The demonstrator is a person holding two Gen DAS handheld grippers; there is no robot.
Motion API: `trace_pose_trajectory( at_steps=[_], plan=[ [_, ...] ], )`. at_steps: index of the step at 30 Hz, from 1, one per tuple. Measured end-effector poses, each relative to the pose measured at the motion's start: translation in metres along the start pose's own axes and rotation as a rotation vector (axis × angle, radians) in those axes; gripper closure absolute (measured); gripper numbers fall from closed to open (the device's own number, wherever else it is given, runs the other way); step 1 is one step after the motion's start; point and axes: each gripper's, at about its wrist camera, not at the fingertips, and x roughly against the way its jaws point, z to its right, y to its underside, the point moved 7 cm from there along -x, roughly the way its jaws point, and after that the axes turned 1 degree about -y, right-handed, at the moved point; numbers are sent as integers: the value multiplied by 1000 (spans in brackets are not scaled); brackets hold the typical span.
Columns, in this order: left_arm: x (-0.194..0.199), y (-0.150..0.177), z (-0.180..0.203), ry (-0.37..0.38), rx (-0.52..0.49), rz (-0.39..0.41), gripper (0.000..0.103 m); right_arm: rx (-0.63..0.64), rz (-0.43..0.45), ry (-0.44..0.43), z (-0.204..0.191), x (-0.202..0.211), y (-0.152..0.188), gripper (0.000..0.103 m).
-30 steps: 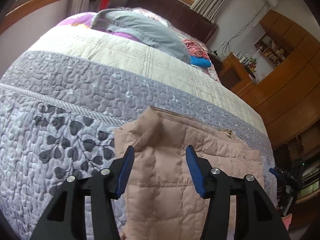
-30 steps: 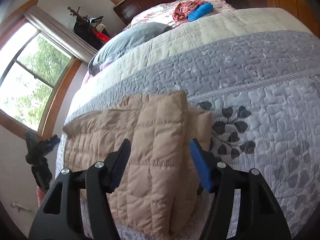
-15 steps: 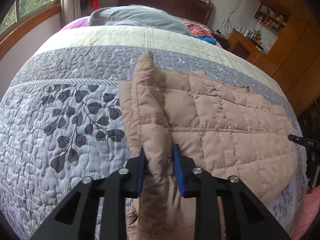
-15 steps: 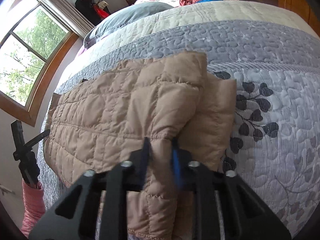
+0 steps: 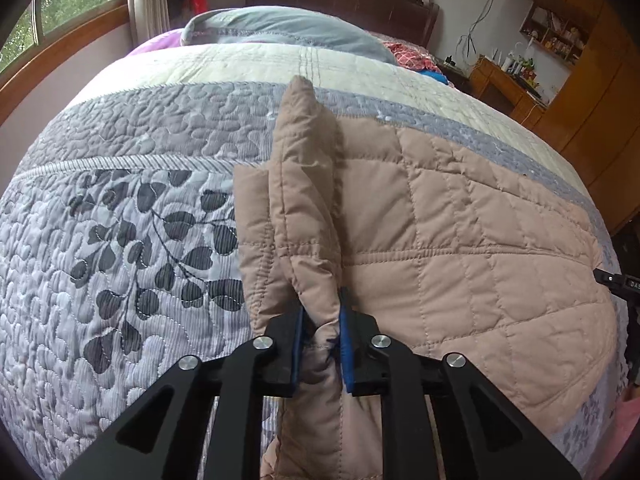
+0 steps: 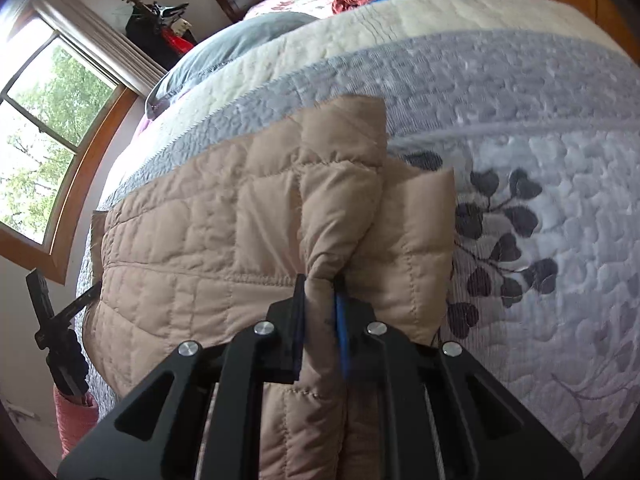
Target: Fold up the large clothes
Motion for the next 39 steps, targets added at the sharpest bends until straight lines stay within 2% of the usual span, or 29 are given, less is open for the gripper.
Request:
trace_pose_trajectory(
  at_steps=[5, 7, 8, 10, 12, 15, 17, 20, 24, 27, 30, 34, 39],
  plan=[
    [-6, 2, -3, 5, 22, -21, 83, -32, 3, -14, 7, -6, 3, 88],
    [2, 1, -8, -5, 42, -36, 78, -40, 15, 20, 8, 4, 4, 77],
    [11, 1, -9, -8, 59, -35, 77, -37, 34, 57, 6, 15, 6, 74],
    [36, 1, -11, -32, 86, 0, 68, -11, 85, 130, 1, 39, 10, 73],
    [62, -1, -8, -79, 95, 69, 68, 7, 143, 164, -13, 65, 17, 73],
    [88, 3, 31, -50, 27, 105, 68, 50, 148, 99, -51, 79, 29, 73],
    [94, 8, 65, -53, -29, 103, 68, 93, 122, 97, -80, 74, 39, 73],
    [86, 18, 112, -44, -124, 82, 68, 138, 80, 88, -111, 59, 52, 73],
    [59, 31, 147, -17, -184, 25, 68, 185, 23, 101, -133, 30, 60, 73],
    [30, 38, 149, -42, -210, -23, 67, 174, -12, 131, -131, 9, 64, 73],
    [7, 49, 143, -31, -229, -52, 65, 160, -61, 158, -119, -18, 72, 77],
    [2, 55, 142, -38, -240, -26, 65, 165, -56, 172, -111, -37, 76, 77],
    [15, 53, 142, -40, -203, -30, 66, 156, -56, 178, -115, -25, 75, 76]
  ],
)
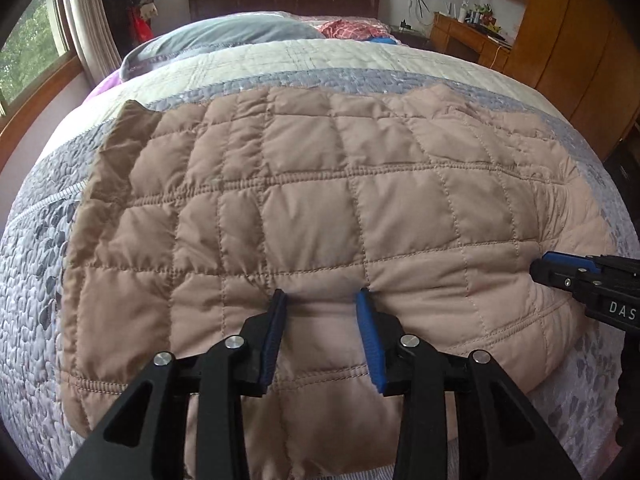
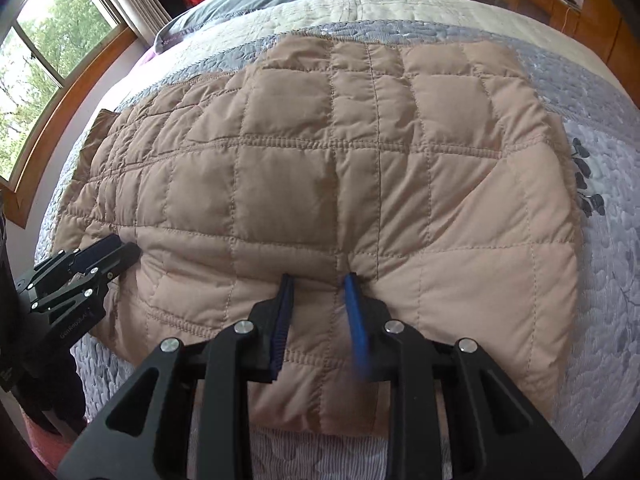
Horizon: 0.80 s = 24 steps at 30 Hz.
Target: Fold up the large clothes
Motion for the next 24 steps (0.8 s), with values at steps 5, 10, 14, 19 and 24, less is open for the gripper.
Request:
trace_pose_trajectory(
  at_steps=[5, 10, 14, 19, 24],
  plan=[
    [42, -4, 6, 43, -7, 99, 66, 33, 73, -41, -11, 37, 0, 73],
    [29, 6, 17, 73, -35, 34, 65, 60, 25, -58, -24, 31, 14, 73],
    [4, 17, 17, 46, -52, 0, 65, 69, -14, -31, -20, 6, 26, 75],
    [-2, 22, 20, 19, -66, 5, 64, 64, -10, -42, -17, -8, 28, 75],
    [7, 20, 20, 45, -51, -14, 65, 58, -21, -97, -15, 1, 27, 75]
  ],
)
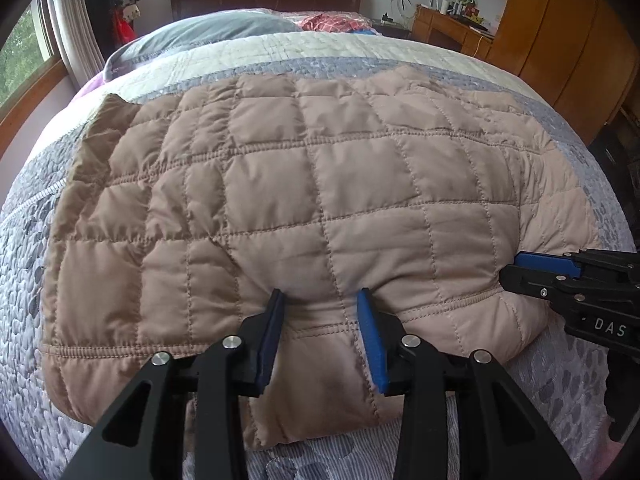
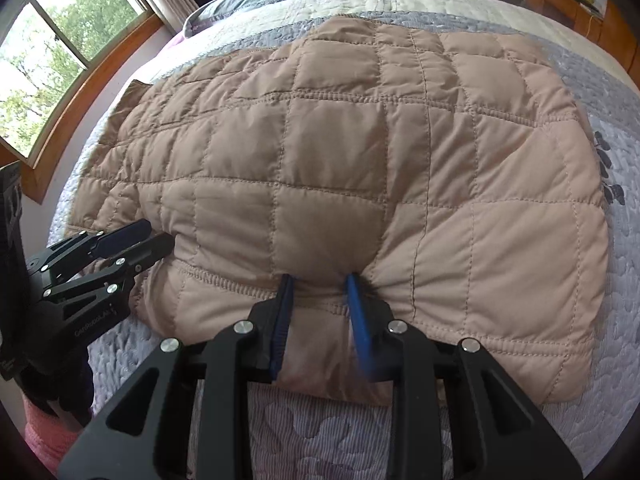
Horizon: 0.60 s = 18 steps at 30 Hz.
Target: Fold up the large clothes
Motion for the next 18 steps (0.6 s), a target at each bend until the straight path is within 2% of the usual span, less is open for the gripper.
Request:
trace_pose_trajectory(
  at_steps=[2, 3, 4, 5, 6, 7, 9, 12, 15, 18],
  plan=[
    [15, -4, -7, 17, 13, 17, 65, -14, 24, -68, 5, 23, 2, 67],
    [27, -7, -16, 12, 16, 46, 64, -14, 55, -90, 9, 37, 0, 59],
    [38, -10, -27, 1, 21, 75, 57, -16, 99, -87, 17, 53, -3, 50],
    [50, -13, -42, -14, 34, 106, 51, -25, 138, -70, 27, 67, -6, 46],
    [59, -16, -58, -22, 53, 125, 36, -37, 166, -58, 37, 79, -9, 39],
    [65, -18, -75, -25, 71, 133, 28, -60, 195, -55, 51, 92, -13, 33],
    [69, -20, -113, -42, 117, 120, 22, -121, 218, -64, 79, 106, -20, 22],
    [62, -19, -166, -19, 215, 75, 21, -222, 205, -111, 121, 106, -30, 18],
    [47, -15, -202, 80, 307, 36, 22, -297, 158, -126, 152, 92, -31, 16],
    [28, -9, -210, 201, 352, 5, 21, -332, 105, -151, 160, 71, -29, 16]
  ],
)
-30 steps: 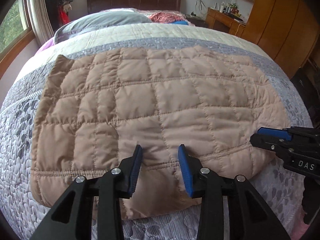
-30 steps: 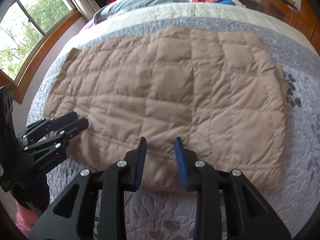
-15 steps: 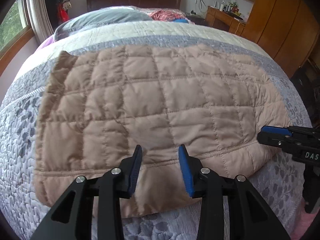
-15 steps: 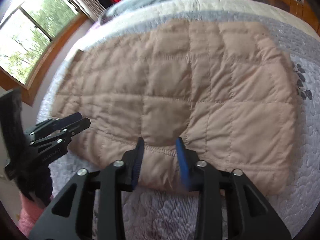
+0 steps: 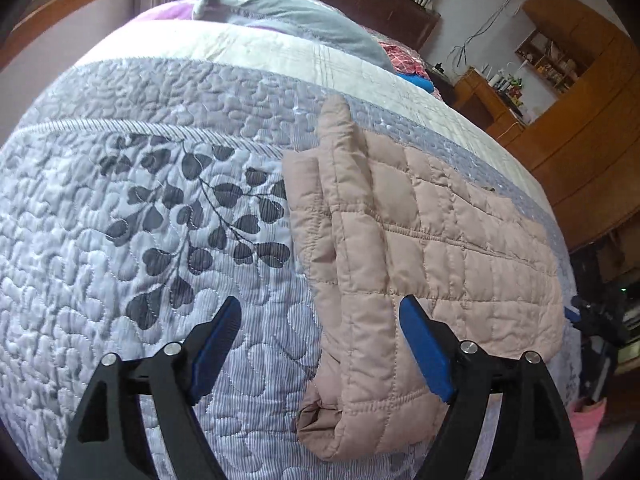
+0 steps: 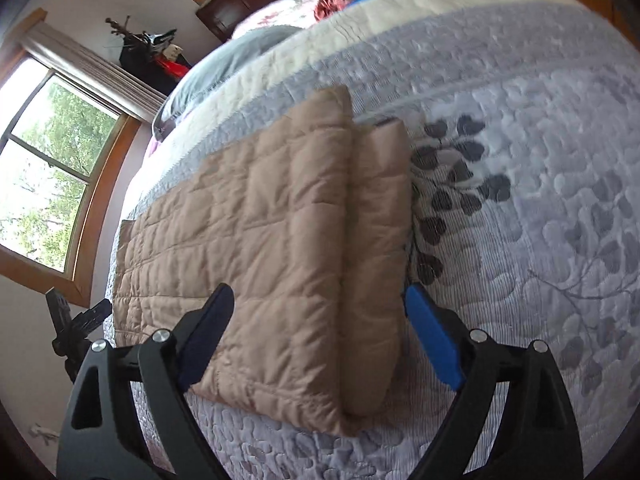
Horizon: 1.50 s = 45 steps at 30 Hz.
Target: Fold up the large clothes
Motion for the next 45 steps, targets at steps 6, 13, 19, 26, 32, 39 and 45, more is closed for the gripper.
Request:
trace_pose_trajectory(
  at_steps=[6, 13, 19, 26, 32, 39, 45],
  plan=[
    [-38, 0, -12, 120, 61, -56, 21, -51, -39, -79, 10, -22, 2, 15],
    [-64, -17, 2, 187, 83, -52, 19, -37, -38, -96, 11, -37, -1, 17],
    [-74, -22, 32, 157, 19, -61, 48, 0, -54, -119, -5, -48, 2, 60],
    [-46, -21, 54, 200, 22, 42, 86, 30, -11, -177, -26, -18, 5, 86],
    [8, -7, 76, 199, -28, 99, 88, 116, 13, -202, -55, 33, 27, 87],
    [81, 52, 78, 184, -53, 94, 88, 204, 15, -254, -73, 94, 84, 87],
    [121, 112, 75, 158, -75, 97, 88, 256, -14, -258, -80, 113, 139, 87]
  ],
)
